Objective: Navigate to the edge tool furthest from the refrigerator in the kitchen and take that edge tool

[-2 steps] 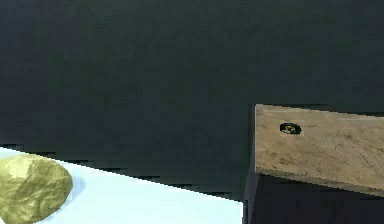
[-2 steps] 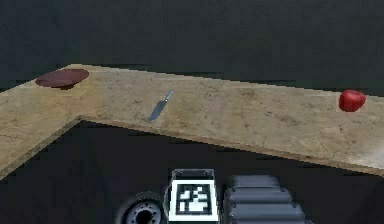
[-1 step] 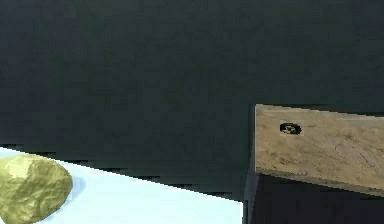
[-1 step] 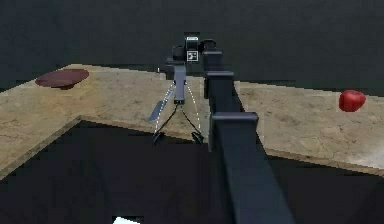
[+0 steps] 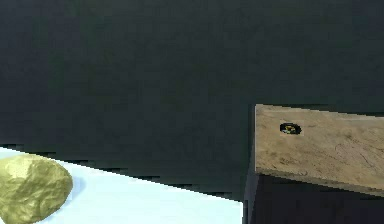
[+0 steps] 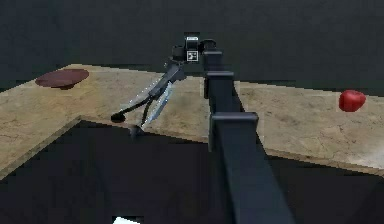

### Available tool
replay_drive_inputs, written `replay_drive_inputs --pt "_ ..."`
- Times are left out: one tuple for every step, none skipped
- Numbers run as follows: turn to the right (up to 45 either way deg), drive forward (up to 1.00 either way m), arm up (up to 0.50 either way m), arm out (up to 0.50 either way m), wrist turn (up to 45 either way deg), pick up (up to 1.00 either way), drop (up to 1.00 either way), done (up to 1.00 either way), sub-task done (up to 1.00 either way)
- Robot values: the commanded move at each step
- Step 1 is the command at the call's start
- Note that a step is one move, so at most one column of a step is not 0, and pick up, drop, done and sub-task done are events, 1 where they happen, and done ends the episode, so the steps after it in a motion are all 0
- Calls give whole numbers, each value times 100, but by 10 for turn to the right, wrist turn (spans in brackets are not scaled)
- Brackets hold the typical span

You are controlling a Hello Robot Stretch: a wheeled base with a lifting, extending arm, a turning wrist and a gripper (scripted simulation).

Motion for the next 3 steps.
replay_drive_inputs --pt "0 0 0 0 450 0 0 0 0" --pt "0 0 0 0 390 0 0 0 0" --pt "0 0 -16 0 0 0 0 0 0"
